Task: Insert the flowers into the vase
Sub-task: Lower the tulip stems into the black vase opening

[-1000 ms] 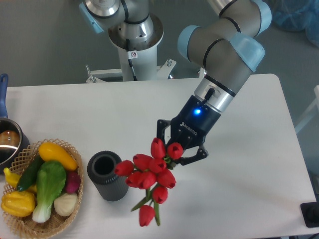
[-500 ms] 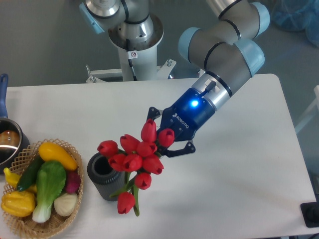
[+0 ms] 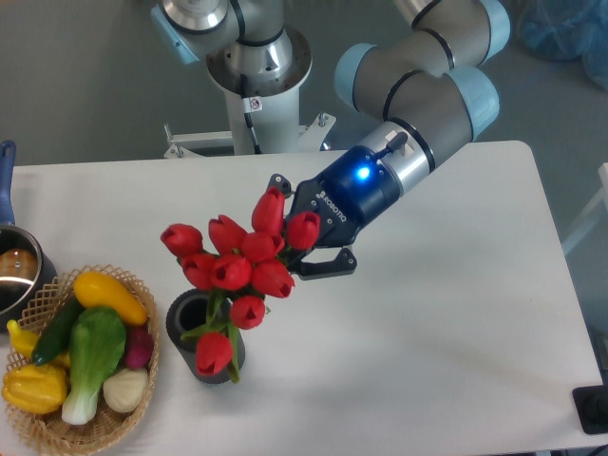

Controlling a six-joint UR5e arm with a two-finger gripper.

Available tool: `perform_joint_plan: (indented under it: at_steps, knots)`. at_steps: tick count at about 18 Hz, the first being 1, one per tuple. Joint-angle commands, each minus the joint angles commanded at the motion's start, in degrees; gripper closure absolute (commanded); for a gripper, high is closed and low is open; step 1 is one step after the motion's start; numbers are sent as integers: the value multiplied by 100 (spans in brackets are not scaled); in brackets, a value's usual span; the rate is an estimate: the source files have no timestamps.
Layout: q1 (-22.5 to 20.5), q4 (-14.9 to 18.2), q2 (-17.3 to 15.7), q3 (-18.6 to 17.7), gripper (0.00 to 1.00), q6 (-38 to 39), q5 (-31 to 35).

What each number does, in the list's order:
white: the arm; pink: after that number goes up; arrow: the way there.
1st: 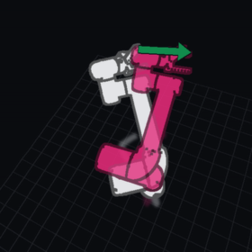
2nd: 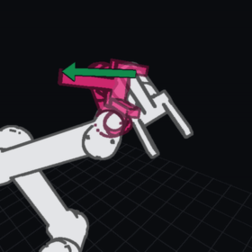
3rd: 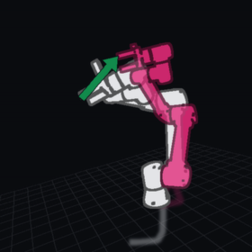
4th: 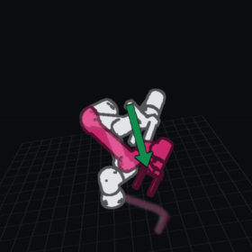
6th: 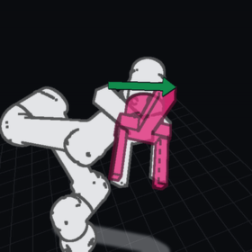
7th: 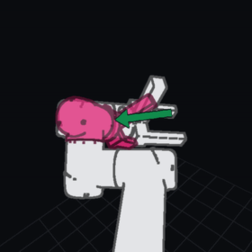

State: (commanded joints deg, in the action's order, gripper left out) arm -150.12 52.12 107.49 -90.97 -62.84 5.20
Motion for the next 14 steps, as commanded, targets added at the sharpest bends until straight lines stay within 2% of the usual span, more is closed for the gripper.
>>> perform_joint_plan:
  at_steps: [5, 14]
  knots:
    - [35, -97, -9, 9, 73, -9, -317]
    - [334, -114, -26, 9, 71, -26, -458]
